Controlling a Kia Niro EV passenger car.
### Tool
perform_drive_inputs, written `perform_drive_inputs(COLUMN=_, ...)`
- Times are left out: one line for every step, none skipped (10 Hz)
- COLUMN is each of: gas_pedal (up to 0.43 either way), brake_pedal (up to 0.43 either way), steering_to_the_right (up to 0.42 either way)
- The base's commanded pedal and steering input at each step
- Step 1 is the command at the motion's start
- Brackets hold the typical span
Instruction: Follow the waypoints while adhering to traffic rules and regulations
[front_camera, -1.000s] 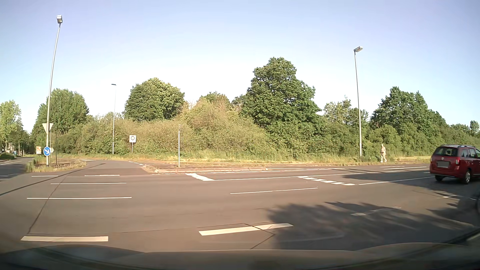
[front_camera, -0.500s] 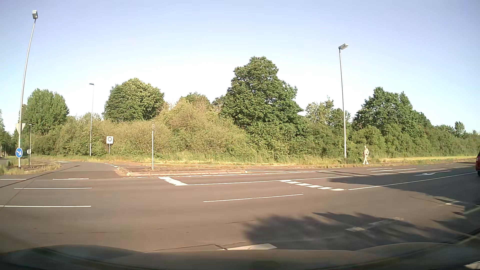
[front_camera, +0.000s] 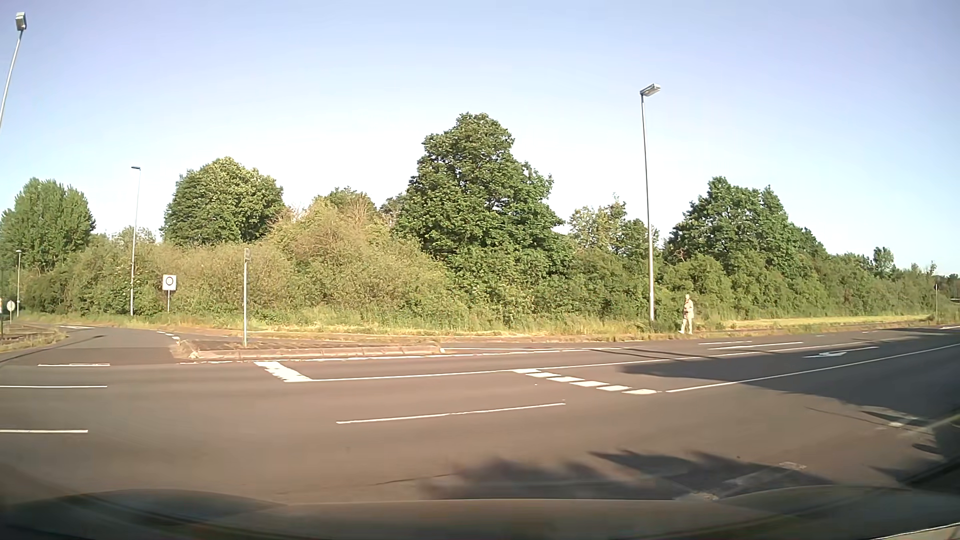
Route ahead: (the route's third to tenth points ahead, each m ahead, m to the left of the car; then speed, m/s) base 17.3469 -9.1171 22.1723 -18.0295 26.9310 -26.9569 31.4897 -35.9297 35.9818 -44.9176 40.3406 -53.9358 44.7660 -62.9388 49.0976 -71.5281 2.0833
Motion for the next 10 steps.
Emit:
perform_drive_inputs(gas_pedal=0.319, brake_pedal=0.006, steering_to_the_right=0.326)
perform_drive_inputs(gas_pedal=0.319, brake_pedal=0.006, steering_to_the_right=0.326)
perform_drive_inputs(gas_pedal=0.331, brake_pedal=0.000, steering_to_the_right=0.329)
perform_drive_inputs(gas_pedal=0.339, brake_pedal=0.000, steering_to_the_right=0.337)
perform_drive_inputs(gas_pedal=0.339, brake_pedal=0.000, steering_to_the_right=0.345)
perform_drive_inputs(gas_pedal=0.339, brake_pedal=0.000, steering_to_the_right=0.357)
perform_drive_inputs(gas_pedal=0.339, brake_pedal=0.000, steering_to_the_right=0.366)
perform_drive_inputs(gas_pedal=0.339, brake_pedal=0.000, steering_to_the_right=0.371)
perform_drive_inputs(gas_pedal=0.350, brake_pedal=0.000, steering_to_the_right=0.382)
perform_drive_inputs(gas_pedal=0.350, brake_pedal=0.000, steering_to_the_right=0.398)
